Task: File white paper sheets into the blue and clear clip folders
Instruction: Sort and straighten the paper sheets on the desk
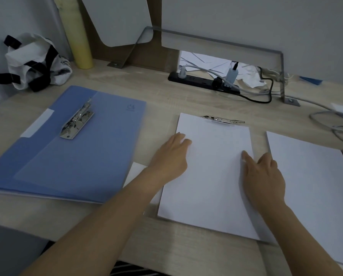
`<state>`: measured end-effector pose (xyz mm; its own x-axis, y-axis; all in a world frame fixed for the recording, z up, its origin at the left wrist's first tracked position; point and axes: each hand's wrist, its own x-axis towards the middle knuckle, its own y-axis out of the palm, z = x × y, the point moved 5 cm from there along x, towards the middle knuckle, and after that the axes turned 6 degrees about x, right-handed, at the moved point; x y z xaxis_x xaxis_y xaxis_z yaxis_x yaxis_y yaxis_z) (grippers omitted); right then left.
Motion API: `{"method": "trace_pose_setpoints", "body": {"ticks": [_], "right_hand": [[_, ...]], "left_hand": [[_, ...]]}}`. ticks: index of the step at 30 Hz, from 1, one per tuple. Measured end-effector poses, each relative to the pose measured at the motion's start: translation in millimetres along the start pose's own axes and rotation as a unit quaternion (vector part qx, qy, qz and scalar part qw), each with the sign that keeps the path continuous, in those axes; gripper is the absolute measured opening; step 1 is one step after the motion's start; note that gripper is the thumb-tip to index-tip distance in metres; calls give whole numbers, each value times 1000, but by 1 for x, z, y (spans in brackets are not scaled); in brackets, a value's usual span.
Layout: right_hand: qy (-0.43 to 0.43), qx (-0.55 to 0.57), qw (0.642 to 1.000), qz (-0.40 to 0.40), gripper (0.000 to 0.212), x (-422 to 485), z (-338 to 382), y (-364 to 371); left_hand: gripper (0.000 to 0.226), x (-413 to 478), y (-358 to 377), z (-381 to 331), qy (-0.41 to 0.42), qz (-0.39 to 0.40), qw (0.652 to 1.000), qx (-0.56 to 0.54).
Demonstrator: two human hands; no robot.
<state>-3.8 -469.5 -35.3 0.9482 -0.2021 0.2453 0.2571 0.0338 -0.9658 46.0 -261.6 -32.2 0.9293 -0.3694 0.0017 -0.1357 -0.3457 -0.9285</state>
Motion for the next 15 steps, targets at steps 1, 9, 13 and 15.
{"method": "trace_pose_setpoints", "body": {"ticks": [1, 9, 13, 15], "right_hand": [[4, -2, 1000, 0, 39, 0, -1, 0], [23, 14, 998, 52, 40, 9, 3, -8], [93, 316, 944, 33, 30, 46, 4, -10], [220, 568, 791, 57, 25, 70, 6, -3]], "left_hand": [[51, 4, 2, -2, -2, 8, 1000, 1], [65, 25, 27, -1, -26, 6, 998, 60], [66, 26, 30, 0, -18, -23, 998, 63], [69, 26, 29, -1, -17, -32, 997, 72]]}}
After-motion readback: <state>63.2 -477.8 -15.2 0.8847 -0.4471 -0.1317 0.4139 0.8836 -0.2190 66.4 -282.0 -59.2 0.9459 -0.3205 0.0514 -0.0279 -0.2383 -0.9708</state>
